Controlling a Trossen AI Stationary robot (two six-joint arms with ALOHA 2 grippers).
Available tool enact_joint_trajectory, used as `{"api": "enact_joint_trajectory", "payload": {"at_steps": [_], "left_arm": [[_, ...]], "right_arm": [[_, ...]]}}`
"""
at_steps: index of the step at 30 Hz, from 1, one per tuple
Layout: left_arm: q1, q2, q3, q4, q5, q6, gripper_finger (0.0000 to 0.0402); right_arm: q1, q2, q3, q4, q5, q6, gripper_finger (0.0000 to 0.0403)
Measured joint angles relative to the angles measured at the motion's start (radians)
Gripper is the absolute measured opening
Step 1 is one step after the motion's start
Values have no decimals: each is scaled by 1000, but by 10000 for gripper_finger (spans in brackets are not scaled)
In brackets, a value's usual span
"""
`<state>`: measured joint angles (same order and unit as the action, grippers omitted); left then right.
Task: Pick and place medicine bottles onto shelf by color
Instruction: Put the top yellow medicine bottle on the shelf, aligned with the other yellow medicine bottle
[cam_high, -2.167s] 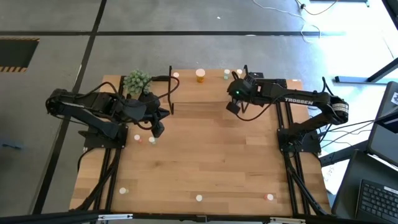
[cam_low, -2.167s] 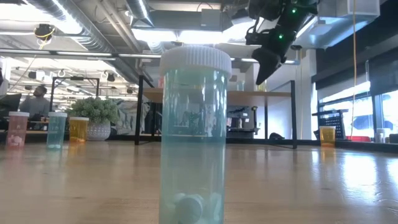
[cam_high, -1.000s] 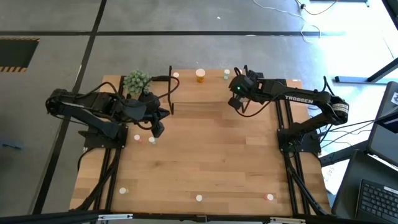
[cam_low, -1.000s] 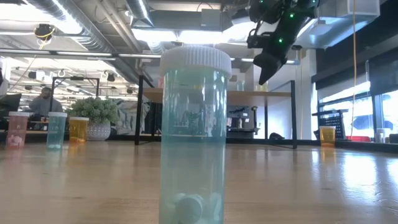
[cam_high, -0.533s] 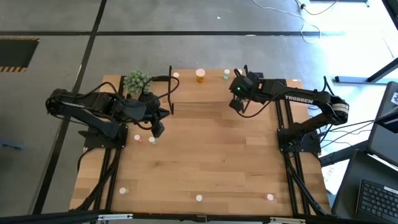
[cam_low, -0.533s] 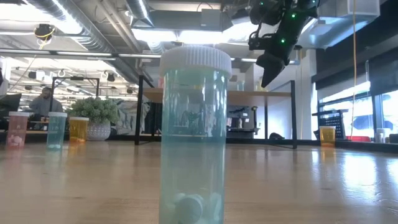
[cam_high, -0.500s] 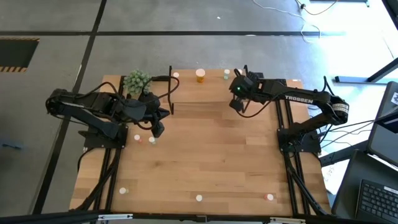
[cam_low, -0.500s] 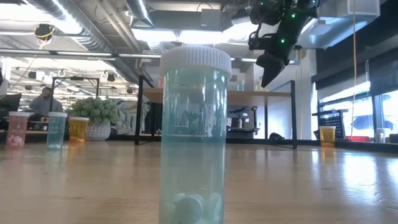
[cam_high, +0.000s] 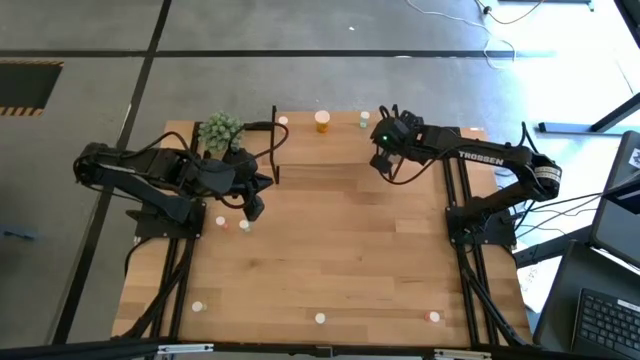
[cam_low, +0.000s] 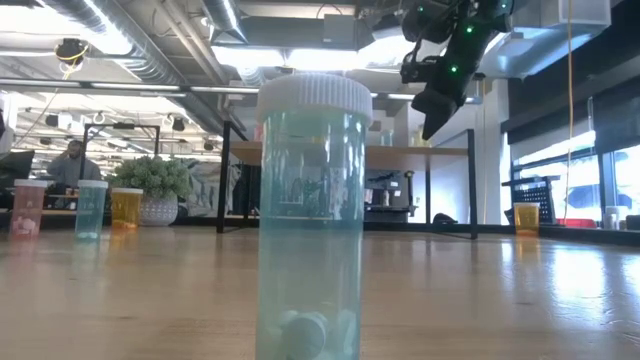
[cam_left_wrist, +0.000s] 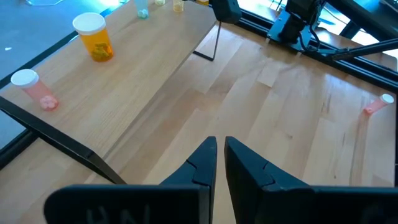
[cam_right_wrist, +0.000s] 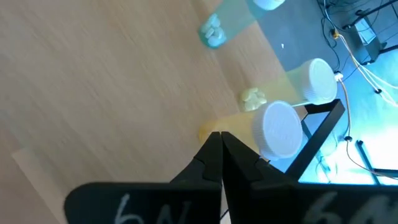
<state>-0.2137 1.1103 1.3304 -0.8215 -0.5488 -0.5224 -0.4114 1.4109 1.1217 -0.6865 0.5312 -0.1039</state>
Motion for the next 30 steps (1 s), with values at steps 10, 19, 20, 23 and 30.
{"api": "enact_joint_trajectory", "payload": {"at_steps": [10,19,20,23,30], "left_arm": [[0,0,0,0,10,0,28],[0,0,0,0,12,0,27],[0,0,0,0,12,0,28],[0,0,0,0,12,3,28],[0,0,0,-17,12,2,27]], "right_arm": [[-4,0,0,7,37,-11,0],[-3,0,0,10,-1,-10,0],[-2,0,0,10,-25,-10,0],[11,0,0,10,-70,-10,0],[88,0,31,-3,-81,-4,0]]}}
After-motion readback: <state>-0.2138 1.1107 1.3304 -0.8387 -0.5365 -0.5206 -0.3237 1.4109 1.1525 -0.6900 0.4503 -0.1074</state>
